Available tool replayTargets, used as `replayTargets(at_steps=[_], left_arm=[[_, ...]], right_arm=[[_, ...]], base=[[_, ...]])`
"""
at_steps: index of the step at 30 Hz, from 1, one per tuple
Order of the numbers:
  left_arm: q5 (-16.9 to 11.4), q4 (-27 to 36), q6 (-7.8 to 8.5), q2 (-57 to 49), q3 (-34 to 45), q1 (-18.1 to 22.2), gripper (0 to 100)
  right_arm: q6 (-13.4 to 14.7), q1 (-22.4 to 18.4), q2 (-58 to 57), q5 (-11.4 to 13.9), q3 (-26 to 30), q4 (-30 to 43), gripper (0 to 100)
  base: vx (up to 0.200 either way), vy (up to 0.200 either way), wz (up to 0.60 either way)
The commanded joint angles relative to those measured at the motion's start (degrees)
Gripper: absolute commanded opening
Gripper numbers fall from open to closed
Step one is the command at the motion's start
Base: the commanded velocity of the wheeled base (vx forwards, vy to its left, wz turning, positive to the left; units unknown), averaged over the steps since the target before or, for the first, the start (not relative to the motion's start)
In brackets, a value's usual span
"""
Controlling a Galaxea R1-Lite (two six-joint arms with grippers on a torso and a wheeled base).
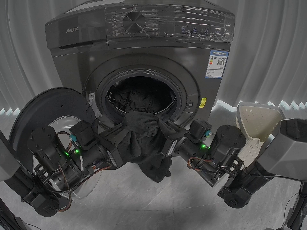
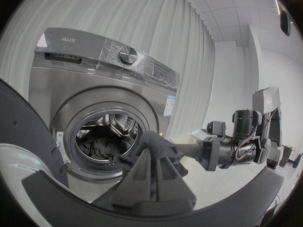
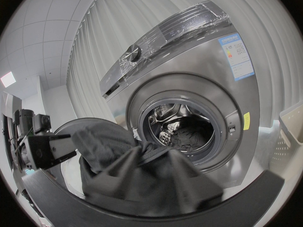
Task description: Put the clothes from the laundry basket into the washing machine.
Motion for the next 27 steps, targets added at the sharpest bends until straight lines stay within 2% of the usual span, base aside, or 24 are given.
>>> replayTargets(at_steps=[1, 7, 11, 19, 22, 27], left_arm=[[0.31, -0.68, -0.26, 0.08, -1.07, -0.15, 0], [1.28, -0.68, -0.70, 0.52, -3.98, 0.11, 0], [2.15, -0.68, -0.79, 0.69, -4.94, 0.11, 0], [4.79, -0.76, -2.19, 1.31, -8.19, 0.20, 0], [5.05, -0.76, -2.90, 1.22, -8.28, 0.20, 0], [5.14, -0.76, -2.90, 1.22, -8.37, 0.20, 0]], right_arm=[[0.22, 0.82, 0.31, 0.07, 0.41, 0.32, 100], [1.18, 0.73, 0.48, 0.33, 5.95, 0.58, 100], [4.08, 0.11, 0.57, 0.95, 6.65, 0.84, 100], [4.61, -0.15, 1.89, -0.19, 6.30, 0.93, 100], [4.61, -0.24, 2.15, -1.95, 6.04, 0.93, 100], [4.52, -0.50, 4.79, -5.82, 2.34, 0.76, 100]], base=[[0.000, 0.000, 0.00], [0.000, 0.000, 0.00], [0.000, 0.000, 0.00], [0.000, 0.000, 0.00], [0.000, 0.000, 0.00], [0.000, 0.000, 0.00]])
